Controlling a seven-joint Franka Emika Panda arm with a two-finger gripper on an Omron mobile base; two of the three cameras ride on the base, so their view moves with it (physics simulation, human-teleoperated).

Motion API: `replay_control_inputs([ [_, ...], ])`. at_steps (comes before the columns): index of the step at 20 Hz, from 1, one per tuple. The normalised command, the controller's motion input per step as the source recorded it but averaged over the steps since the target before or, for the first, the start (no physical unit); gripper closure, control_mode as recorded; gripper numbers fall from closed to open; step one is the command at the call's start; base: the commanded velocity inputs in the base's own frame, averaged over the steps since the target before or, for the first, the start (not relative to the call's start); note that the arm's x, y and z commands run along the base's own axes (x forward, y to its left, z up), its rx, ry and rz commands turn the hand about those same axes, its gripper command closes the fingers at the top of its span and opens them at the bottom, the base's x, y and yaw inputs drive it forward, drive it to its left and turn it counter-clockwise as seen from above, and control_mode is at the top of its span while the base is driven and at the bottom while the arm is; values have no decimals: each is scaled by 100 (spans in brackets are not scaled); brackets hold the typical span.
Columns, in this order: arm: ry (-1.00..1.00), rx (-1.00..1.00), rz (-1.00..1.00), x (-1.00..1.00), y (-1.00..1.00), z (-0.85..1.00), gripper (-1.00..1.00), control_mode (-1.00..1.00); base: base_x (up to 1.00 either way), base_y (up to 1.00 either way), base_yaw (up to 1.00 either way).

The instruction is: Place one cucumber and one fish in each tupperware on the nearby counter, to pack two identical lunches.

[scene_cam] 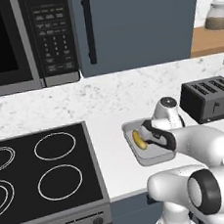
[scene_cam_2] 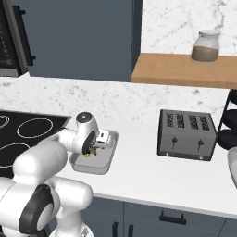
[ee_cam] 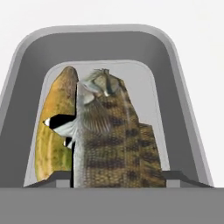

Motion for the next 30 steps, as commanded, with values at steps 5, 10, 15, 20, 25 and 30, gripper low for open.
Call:
replay_control_inputs([
  [5,0,0,0,13,3,-3,-100,-100,0,0,0],
  [10,0,0,0,3,0,3,-100,-100,0,0,0],
  [15,1,-7,-1,-4,0,30,-100,-100,0,0,0],
  [20,0,0,-7,-60,0,67,-100,-100,0,0,0],
  [25,0,0,-7,-100,-1,67,-100,-100,0,0,0],
  [30,-13,1,-1,-100,-1,50,-100,-100,0,0,0],
])
